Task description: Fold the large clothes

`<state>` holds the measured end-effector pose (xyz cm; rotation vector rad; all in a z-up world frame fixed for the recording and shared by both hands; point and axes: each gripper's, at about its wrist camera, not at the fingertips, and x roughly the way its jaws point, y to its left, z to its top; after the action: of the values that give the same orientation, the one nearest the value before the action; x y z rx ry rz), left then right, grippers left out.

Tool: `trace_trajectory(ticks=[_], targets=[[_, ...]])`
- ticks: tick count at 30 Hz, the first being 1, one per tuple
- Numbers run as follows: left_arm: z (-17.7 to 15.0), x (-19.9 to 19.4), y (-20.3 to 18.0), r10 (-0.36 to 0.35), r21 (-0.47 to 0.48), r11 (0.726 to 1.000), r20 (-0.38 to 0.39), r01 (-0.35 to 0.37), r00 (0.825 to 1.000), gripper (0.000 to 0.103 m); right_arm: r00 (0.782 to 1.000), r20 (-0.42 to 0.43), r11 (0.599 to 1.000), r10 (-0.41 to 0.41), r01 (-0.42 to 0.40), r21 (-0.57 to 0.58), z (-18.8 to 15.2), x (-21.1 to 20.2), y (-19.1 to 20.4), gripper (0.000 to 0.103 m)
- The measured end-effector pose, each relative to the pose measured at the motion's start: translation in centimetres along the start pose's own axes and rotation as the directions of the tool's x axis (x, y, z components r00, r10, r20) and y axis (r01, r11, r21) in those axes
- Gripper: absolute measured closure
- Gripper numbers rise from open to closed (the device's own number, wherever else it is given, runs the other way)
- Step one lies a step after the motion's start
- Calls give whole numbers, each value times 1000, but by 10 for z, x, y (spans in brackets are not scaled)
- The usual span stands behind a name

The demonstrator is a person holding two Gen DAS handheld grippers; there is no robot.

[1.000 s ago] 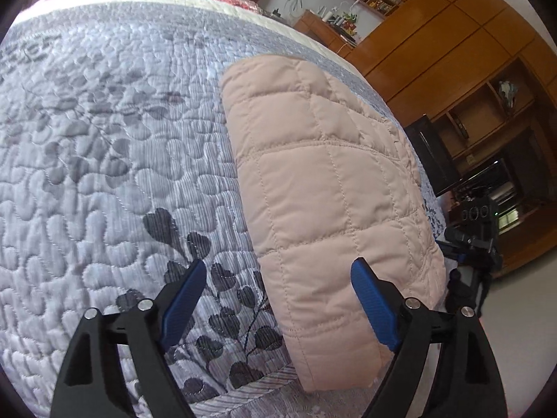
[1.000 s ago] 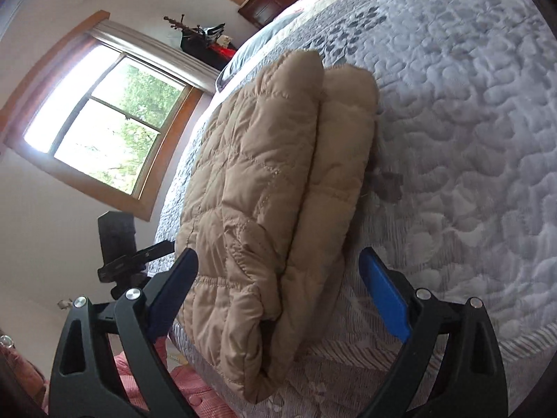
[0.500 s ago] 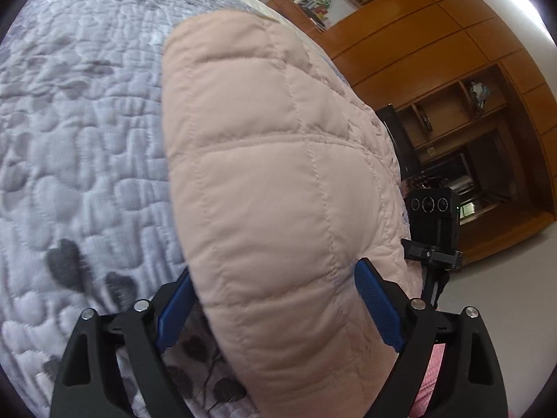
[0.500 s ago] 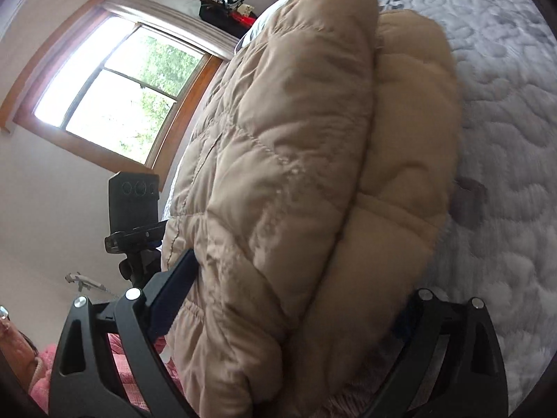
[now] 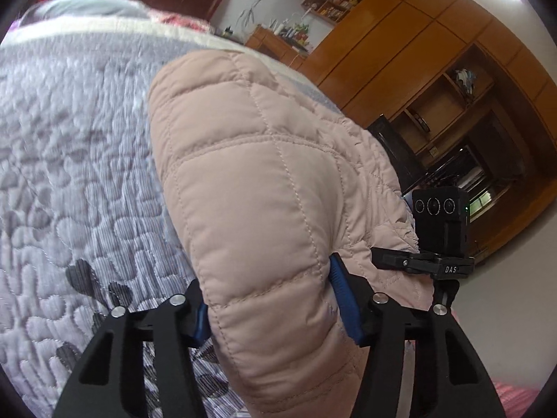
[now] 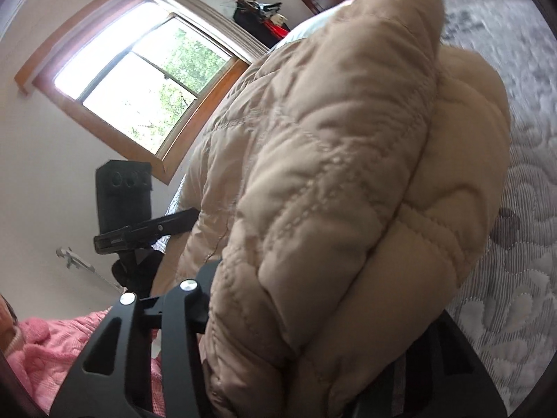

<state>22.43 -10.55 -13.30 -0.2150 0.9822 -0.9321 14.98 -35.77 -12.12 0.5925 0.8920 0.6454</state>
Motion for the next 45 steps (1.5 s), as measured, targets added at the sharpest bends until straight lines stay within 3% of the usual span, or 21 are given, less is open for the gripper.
trace_trajectory(ticks=[7, 13, 19, 25, 31, 39, 42, 45], targets=[[6, -32, -17, 13, 56, 998, 67, -17, 998, 45, 999, 49, 997, -7, 11, -80, 6, -18, 32, 58], [33, -50, -7, 31, 56, 998, 107, -37, 994, 45, 999, 42, 990, -23, 28, -140, 38, -15, 50, 58], [68, -56, 19, 69, 43, 996, 150, -77, 986, 45, 1000, 20, 985, -18, 21, -172, 77, 10, 59, 58], [107, -56, 67, 114, -2, 993, 177, -115, 978, 45, 999, -34, 981, -14, 7, -192, 122, 70, 64, 58], [132, -44, 127, 128, -78, 990, 152, -118, 980, 45, 995, -103, 986, -18, 0, -169, 159, 126, 43, 58], [134, -14, 199, 123, -189, 976, 79, -106, 989, 41, 985, -172, 997, 3, -17, -77, 164, 166, 3, 56], [131, -14, 204, 111, -198, 976, 75, -94, 991, 37, 983, -178, 999, 41, -45, -20, 157, 161, -10, 48], [132, -16, 199, 133, -195, 974, 62, -119, 989, 31, 984, -176, 1000, 8, -7, 6, 157, 151, -13, 36]])
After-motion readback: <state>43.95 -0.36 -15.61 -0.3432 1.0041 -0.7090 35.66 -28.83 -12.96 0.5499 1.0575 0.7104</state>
